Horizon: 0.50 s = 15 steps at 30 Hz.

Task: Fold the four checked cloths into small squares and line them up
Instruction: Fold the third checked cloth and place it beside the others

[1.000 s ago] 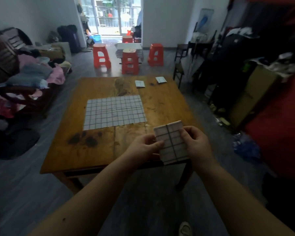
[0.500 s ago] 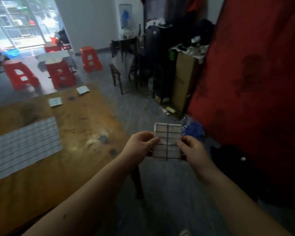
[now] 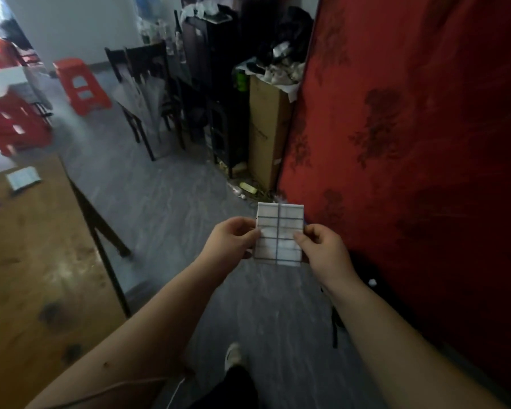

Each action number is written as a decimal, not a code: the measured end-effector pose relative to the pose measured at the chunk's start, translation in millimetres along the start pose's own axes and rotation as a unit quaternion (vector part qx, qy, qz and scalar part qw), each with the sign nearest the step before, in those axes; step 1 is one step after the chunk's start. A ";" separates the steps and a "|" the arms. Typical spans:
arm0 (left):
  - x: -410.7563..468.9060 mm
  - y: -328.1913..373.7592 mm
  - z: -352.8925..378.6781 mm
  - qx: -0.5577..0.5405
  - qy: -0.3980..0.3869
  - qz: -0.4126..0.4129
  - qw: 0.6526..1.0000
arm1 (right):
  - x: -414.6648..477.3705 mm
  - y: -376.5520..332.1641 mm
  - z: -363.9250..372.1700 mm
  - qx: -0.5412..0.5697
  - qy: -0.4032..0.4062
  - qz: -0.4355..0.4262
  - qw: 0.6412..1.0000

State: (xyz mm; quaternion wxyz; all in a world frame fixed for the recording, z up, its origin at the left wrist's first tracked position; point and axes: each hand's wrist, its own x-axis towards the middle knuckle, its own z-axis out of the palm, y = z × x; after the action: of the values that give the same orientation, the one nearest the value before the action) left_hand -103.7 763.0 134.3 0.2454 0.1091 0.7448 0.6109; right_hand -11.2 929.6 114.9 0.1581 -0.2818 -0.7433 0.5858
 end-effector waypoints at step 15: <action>330.0 42.7 -149.2 -0.034 0.073 -0.012 0.997 | 339.5 -82.8 173.2 0.030 -0.107 0.027 0.993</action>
State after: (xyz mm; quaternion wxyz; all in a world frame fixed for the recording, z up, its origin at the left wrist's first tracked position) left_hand -466.4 797.6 118.6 0.2014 0.0473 0.7405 0.6394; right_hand -397.1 986.4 116.4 0.0704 -0.2327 -0.7300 0.6388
